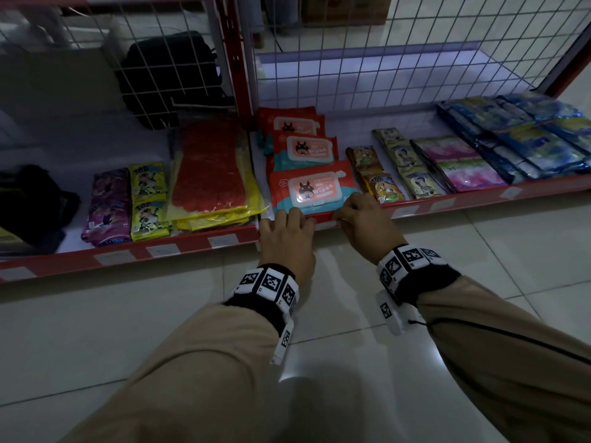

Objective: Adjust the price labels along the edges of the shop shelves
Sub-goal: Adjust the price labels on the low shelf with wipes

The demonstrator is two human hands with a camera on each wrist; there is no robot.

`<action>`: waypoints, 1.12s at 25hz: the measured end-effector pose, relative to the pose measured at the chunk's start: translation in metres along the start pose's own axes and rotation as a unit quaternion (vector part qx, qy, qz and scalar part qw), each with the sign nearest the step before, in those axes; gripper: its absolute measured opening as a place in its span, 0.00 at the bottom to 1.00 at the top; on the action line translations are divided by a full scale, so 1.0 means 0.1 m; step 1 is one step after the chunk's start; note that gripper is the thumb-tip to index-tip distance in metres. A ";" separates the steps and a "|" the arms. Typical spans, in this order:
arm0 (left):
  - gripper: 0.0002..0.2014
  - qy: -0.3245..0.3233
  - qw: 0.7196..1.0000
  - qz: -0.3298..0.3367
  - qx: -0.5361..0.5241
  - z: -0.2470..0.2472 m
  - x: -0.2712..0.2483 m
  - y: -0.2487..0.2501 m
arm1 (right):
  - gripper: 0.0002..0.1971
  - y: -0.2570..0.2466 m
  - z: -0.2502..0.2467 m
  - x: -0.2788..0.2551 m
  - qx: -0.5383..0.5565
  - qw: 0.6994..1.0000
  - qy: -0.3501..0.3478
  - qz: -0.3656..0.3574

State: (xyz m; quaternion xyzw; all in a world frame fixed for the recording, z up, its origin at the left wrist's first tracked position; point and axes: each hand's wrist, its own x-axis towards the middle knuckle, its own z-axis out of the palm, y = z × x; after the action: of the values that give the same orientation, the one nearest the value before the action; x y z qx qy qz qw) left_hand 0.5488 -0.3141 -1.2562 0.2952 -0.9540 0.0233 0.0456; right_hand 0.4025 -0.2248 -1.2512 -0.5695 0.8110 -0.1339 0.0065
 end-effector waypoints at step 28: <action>0.21 0.060 0.995 0.064 -0.053 -0.55 0.05 -0.24 | 0.11 0.07 -0.32 -0.17 0.030 0.991 0.115 0.069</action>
State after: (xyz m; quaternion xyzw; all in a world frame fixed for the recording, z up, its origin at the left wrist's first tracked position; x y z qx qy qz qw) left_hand 0.5624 -0.3322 -1.2007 0.2292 -0.9663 -0.0065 0.1167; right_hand 0.3972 -0.1997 -1.2239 -0.4925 0.8394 -0.2219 -0.0605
